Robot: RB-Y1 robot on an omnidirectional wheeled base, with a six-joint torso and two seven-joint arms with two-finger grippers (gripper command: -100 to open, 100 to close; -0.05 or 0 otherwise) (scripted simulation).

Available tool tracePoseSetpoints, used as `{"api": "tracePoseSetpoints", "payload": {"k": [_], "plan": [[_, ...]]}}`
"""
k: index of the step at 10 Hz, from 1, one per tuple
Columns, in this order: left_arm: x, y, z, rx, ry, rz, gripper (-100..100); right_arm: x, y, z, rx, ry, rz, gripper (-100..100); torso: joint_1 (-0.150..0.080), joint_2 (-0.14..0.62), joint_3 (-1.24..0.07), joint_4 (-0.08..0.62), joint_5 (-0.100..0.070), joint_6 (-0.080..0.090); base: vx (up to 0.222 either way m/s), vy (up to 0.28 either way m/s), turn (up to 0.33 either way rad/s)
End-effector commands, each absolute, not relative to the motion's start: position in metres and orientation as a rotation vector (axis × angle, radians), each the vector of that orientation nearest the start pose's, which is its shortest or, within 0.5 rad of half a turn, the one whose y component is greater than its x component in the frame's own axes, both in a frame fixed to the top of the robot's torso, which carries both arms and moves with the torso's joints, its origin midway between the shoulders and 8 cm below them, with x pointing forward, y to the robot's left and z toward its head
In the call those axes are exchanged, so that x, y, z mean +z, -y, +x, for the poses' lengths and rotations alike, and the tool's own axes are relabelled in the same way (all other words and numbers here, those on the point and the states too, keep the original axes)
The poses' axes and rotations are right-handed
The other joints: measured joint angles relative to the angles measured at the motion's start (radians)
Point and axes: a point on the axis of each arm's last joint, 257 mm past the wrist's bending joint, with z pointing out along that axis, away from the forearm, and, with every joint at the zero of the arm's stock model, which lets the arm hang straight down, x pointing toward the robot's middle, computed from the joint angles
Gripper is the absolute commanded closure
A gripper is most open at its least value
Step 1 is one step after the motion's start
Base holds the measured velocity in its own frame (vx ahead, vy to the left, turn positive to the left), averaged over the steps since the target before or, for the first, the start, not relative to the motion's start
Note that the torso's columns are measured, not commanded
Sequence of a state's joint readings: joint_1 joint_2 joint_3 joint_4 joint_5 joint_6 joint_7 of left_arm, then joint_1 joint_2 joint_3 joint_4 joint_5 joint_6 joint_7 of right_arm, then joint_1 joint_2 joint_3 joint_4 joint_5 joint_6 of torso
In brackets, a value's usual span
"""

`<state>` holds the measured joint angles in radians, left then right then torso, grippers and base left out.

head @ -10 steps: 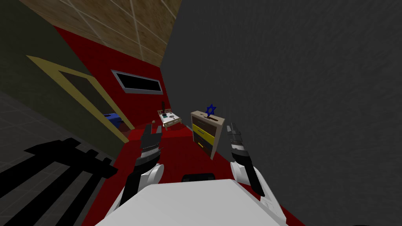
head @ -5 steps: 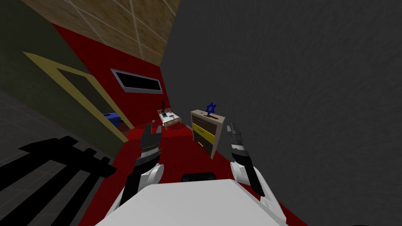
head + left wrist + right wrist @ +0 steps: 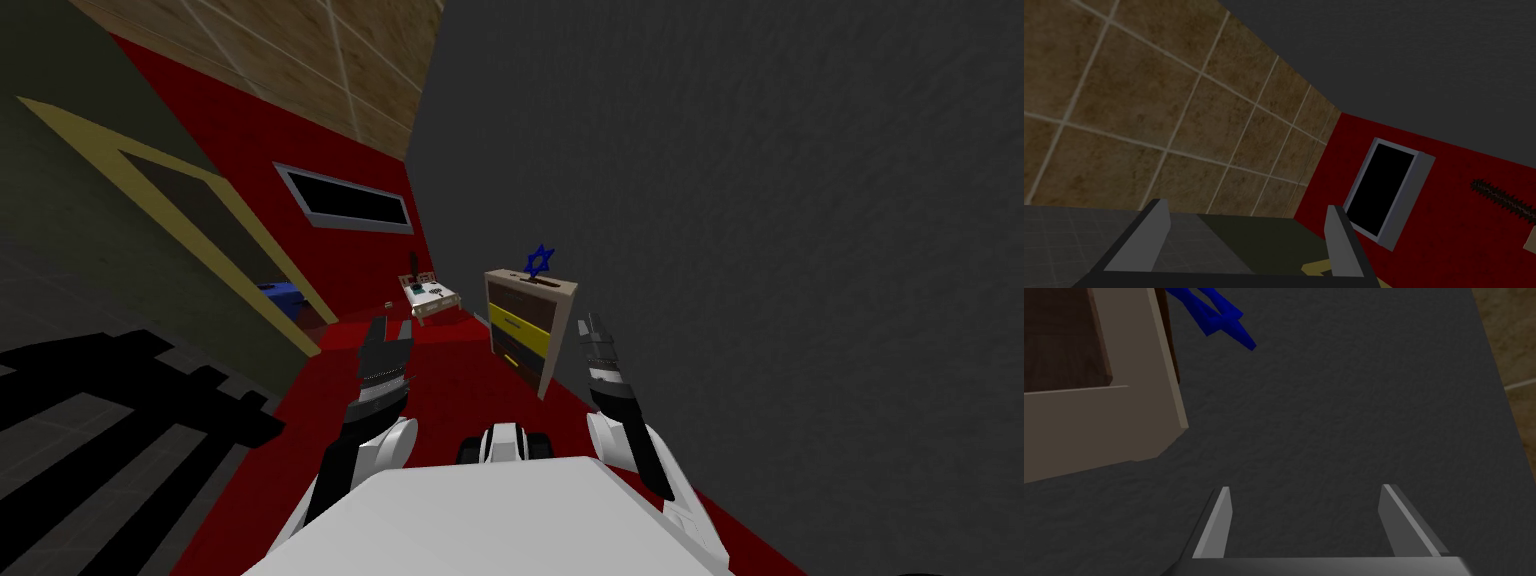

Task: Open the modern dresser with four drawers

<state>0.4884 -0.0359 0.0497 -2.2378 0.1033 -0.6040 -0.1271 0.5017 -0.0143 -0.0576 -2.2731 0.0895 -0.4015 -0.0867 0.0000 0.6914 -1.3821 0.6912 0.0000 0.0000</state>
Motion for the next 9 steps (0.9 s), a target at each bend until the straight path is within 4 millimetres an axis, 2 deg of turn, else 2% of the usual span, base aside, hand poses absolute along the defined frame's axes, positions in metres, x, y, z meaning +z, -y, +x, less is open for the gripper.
{"api": "tracePoseSetpoints", "payload": {"k": [1,9], "plan": [[0.029,-0.311,0.328,-1.208,-0.494,-0.642,0,-0.010,0.288,0.369,1.214,-0.795,0.677,-100,0.001,0.033,-0.069,0.033,0.000,0.000,0.011,0.062,0.029],[0.029,-0.311,0.328,-1.208,-0.494,-0.642,0,-0.082,0.280,0.423,1.031,-1.102,0.571,-100,-0.002,0.046,-0.094,0.047,-0.001,0.000,0.038,0.130,0.034]]}}
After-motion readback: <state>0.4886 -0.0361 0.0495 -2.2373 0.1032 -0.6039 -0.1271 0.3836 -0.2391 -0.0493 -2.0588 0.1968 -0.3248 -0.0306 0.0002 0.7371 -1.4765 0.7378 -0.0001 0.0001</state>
